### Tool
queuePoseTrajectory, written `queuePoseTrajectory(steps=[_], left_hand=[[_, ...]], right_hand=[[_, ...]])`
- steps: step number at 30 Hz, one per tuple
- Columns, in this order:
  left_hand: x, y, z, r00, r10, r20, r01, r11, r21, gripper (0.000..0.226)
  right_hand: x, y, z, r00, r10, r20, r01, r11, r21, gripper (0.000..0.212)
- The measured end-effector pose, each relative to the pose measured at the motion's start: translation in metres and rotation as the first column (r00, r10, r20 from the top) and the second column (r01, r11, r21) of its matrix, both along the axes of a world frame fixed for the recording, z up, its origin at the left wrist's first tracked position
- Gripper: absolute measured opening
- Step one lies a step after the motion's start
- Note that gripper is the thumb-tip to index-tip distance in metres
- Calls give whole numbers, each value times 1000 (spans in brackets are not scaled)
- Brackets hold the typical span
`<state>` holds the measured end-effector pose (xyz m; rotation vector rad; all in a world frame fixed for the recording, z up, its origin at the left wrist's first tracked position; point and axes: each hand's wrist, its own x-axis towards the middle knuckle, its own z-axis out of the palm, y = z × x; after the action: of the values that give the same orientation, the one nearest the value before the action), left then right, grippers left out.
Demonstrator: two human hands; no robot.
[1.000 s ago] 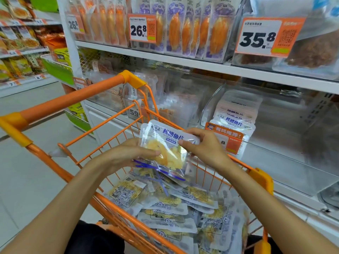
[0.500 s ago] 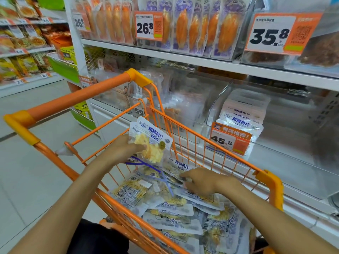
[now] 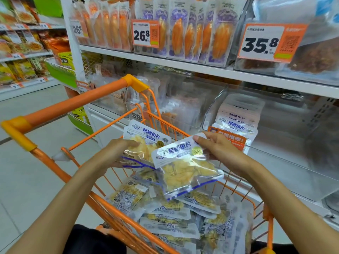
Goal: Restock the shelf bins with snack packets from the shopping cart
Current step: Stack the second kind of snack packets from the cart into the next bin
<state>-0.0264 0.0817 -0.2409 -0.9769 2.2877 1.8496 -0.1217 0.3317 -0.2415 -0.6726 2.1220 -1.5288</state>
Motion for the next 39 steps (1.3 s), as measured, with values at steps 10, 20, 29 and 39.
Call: queuePoseTrajectory(steps=[10, 20, 29, 39], left_hand=[[7, 16, 5, 976, -179, -120, 207, 936, 286, 23], [0, 55, 9, 937, -230, -262, 287, 935, 208, 55], [-13, 56, 18, 819, -450, -356, 442, 890, -109, 50], [-126, 110, 58, 544, -735, -405, 441, 661, -607, 57]], right_hand=[[5, -18, -7, 886, -440, 149, 461, 871, -171, 23], [31, -46, -12, 813, -568, -130, 494, 790, -363, 17], [7, 9, 36, 992, -124, -11, 121, 984, -133, 59], [-34, 83, 25, 748, -441, -495, 381, 897, -225, 30]])
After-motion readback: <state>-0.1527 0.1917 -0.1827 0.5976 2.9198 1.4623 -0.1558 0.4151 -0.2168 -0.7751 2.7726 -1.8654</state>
